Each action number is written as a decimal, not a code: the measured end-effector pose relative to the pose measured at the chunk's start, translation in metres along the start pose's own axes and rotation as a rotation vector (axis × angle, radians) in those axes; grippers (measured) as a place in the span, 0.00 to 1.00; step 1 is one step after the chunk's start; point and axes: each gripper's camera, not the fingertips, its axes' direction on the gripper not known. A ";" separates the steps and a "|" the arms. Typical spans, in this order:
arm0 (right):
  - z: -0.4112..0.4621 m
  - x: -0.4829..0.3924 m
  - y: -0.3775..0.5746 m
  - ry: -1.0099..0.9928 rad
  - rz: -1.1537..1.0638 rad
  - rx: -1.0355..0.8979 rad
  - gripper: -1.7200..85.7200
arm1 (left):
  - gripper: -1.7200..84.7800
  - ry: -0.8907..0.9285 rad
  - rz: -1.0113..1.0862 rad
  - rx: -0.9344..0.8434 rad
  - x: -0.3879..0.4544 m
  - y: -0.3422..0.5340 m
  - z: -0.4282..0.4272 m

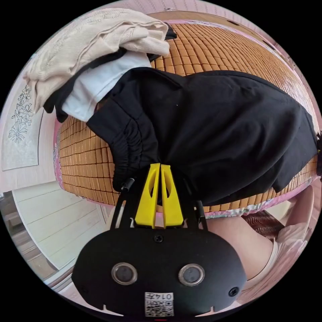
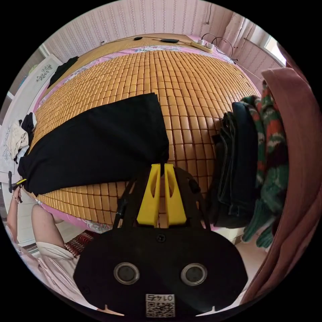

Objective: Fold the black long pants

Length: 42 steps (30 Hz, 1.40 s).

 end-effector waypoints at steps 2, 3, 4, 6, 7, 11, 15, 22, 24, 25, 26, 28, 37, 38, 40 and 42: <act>-0.006 0.013 0.043 -0.016 0.032 0.002 0.04 | 0.01 0.042 -0.035 0.035 0.000 0.016 -0.005; -0.007 0.022 0.068 -0.028 0.065 -0.005 0.04 | 0.01 0.084 -0.063 0.069 0.001 0.027 -0.009; -0.006 0.026 0.079 -0.031 0.083 -0.006 0.04 | 0.01 0.108 -0.086 0.104 0.005 0.035 -0.016; -0.003 0.044 0.116 -0.049 0.133 0.024 0.06 | 0.01 0.110 -0.128 0.157 0.014 0.044 -0.032; -0.002 0.048 0.122 -0.050 0.151 0.022 0.07 | 0.01 0.096 -0.126 0.196 0.025 0.048 -0.046; -0.002 0.074 0.155 -0.035 0.253 0.099 0.10 | 0.01 0.017 0.018 0.335 0.074 0.051 -0.106; 0.005 0.086 0.170 -0.057 0.244 0.167 0.11 | 0.02 0.115 0.269 0.445 0.149 0.032 -0.172; 0.042 0.112 0.199 -0.182 0.261 0.173 0.14 | 0.02 0.411 0.744 0.484 0.339 -0.043 -0.219; 0.051 0.122 0.207 -0.214 0.267 0.176 0.09 | 0.03 0.495 0.831 0.464 0.392 -0.066 -0.224; 0.053 0.125 0.209 -0.217 0.271 0.185 0.08 | 0.03 0.537 0.890 0.470 0.428 -0.080 -0.229; 0.055 0.130 0.213 -0.228 0.277 0.205 0.07 | 0.04 0.548 0.920 0.478 0.446 -0.085 -0.232; 0.058 0.138 0.218 -0.238 0.289 0.224 0.06 | 0.05 0.501 1.026 0.497 0.520 -0.103 -0.240; 0.083 0.162 0.235 -0.337 0.305 0.222 0.12 | 0.10 0.323 1.284 0.376 0.713 -0.133 -0.239; 0.088 0.164 0.236 -0.357 0.301 0.211 0.12 | 0.10 0.311 1.286 0.377 0.721 -0.134 -0.238; 0.091 0.166 0.238 -0.408 0.291 0.229 0.10 | 0.09 0.290 1.260 0.318 0.749 -0.144 -0.231; 0.093 0.166 0.239 -0.398 0.277 0.226 0.08 | 0.06 0.305 1.242 0.255 0.759 -0.152 -0.224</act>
